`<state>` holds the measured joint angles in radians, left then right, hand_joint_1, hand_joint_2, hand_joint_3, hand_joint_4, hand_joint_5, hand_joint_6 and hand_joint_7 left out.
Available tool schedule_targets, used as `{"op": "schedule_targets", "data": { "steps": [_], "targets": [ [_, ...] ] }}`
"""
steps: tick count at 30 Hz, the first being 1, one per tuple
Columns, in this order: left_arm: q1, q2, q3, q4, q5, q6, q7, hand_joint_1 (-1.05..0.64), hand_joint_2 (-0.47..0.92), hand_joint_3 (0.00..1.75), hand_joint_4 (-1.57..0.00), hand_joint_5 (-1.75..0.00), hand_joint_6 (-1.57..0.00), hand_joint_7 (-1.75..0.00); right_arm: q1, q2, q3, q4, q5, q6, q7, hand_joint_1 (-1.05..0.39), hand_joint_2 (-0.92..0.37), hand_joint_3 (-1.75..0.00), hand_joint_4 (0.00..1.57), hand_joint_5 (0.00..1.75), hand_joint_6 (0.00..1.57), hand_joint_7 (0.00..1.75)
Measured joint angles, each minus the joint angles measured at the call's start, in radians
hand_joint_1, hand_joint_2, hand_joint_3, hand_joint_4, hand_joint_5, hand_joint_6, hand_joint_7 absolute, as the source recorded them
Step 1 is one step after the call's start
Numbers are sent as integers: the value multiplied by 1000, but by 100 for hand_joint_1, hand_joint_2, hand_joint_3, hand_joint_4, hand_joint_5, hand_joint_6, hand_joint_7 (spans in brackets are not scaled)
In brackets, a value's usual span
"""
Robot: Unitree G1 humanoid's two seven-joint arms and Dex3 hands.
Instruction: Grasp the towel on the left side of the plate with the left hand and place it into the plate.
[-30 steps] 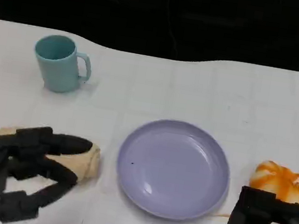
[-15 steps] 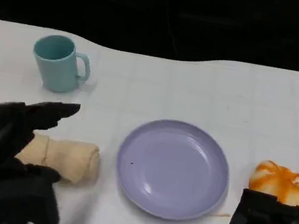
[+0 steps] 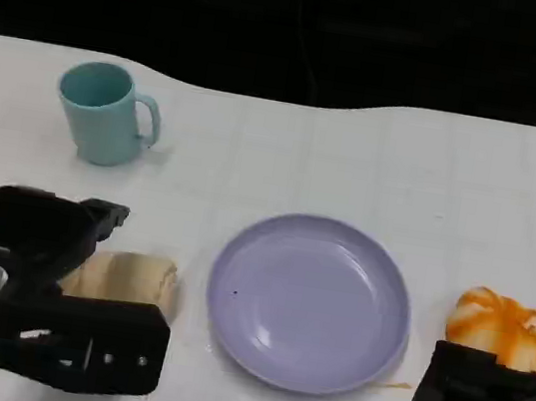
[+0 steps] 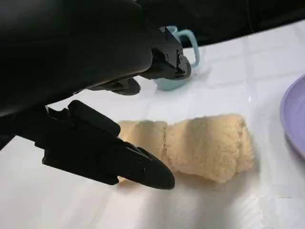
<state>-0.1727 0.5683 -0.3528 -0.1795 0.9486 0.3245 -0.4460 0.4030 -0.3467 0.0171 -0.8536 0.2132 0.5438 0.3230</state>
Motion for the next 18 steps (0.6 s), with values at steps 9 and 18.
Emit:
{"op": "schedule_targets", "data": {
  "steps": [9,18],
  "targets": [
    [-110,-69,-68,334,17,-62,90,-60,92,2,-38,-7,-27,-1,17,0,-1,-5,0,-6,1,-8,-53,-121,71,175,62,155],
    [-161,-96,-70,589,-61,-232,364,-29,92,31,-77,-130,-114,-12,25,-1,5,-11,-4,-12,1,-8,-53,-121,72,175,63,155]
  ]
}}
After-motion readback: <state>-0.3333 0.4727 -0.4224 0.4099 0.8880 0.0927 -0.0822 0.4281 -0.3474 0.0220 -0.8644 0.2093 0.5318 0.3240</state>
